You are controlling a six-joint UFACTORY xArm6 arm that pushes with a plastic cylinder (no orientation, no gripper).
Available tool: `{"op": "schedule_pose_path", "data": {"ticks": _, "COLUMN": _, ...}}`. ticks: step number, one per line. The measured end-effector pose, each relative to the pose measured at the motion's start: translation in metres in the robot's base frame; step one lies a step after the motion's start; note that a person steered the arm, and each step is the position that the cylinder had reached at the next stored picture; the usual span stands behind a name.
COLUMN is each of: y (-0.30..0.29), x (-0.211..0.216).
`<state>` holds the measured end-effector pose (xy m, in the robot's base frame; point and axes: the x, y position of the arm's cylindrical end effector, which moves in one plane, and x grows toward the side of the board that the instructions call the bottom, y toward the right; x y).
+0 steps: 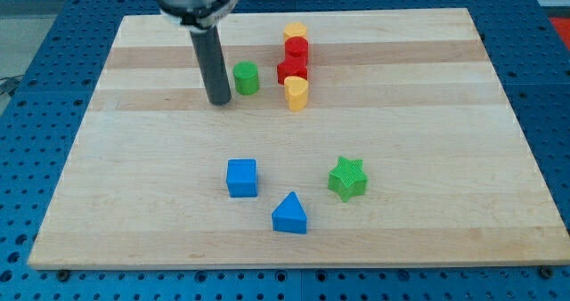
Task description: Move the green circle towards the yellow heart
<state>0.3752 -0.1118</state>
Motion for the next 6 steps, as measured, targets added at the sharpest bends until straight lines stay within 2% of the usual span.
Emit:
{"op": "schedule_pose_path", "data": {"ticks": 1, "y": 0.001, "x": -0.05}}
{"op": "schedule_pose_path", "data": {"ticks": 2, "y": 0.001, "x": -0.058}}
{"op": "schedule_pose_path", "data": {"ticks": 3, "y": 0.001, "x": -0.059}}
{"op": "schedule_pose_path", "data": {"ticks": 5, "y": 0.01, "x": -0.019}}
{"op": "schedule_pose_path", "data": {"ticks": 6, "y": 0.016, "x": -0.019}}
